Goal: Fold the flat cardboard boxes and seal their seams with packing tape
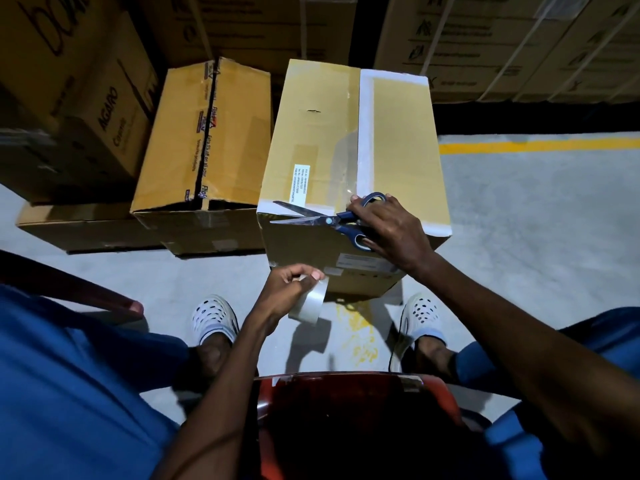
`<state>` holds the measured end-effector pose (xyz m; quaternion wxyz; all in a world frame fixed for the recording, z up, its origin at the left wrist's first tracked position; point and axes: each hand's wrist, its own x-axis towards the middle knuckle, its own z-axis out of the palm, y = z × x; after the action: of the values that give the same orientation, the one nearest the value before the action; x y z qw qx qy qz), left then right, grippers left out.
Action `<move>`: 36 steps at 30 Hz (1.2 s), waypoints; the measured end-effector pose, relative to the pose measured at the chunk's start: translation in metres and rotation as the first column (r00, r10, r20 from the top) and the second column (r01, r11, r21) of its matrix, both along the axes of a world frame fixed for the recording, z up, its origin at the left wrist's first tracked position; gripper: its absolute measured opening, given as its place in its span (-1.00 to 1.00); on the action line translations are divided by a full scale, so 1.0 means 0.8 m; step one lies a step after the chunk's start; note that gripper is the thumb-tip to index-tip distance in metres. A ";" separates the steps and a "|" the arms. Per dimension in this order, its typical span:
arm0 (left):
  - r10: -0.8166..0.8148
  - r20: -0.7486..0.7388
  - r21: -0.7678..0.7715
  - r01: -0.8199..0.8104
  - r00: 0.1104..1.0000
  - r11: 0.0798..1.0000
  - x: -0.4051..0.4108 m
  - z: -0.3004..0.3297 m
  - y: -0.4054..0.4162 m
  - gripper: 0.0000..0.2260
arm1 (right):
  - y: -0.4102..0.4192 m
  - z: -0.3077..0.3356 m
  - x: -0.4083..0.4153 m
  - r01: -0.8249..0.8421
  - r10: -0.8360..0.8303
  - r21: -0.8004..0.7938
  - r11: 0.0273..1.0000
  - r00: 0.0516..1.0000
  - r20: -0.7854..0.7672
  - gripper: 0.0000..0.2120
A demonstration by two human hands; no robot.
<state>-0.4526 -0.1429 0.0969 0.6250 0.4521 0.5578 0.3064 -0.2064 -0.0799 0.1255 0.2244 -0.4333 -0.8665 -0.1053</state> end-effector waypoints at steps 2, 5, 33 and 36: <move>-0.021 -0.014 0.036 0.021 1.000 0.999 0.000 0.011 0.001 -0.88 | -0.006 0.010 -0.006 0.038 -0.039 -0.040 0.998 0.998 -0.045 -0.48; -0.037 -0.039 0.095 0.040 0.999 0.995 -0.002 0.032 -0.001 -0.87 | -0.022 0.035 -0.026 0.147 -0.210 -0.240 0.960 0.941 -0.265 -0.58; -0.068 -0.063 0.136 0.076 0.996 0.988 -0.017 0.093 -0.007 -0.17 | -0.080 0.110 -0.093 -0.154 -0.766 -0.785 0.599 0.174 -0.619 -0.52; -0.098 -0.157 0.267 0.138 0.983 0.954 -0.038 0.099 -0.001 -0.35 | -0.075 0.111 -0.094 -0.174 -0.780 -0.783 0.598 0.097 -0.618 -0.50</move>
<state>-0.4834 -0.1438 0.1761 0.5316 0.5884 0.5242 0.3105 -0.2816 -0.1399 0.2144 0.4974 -0.6336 -0.3465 0.4808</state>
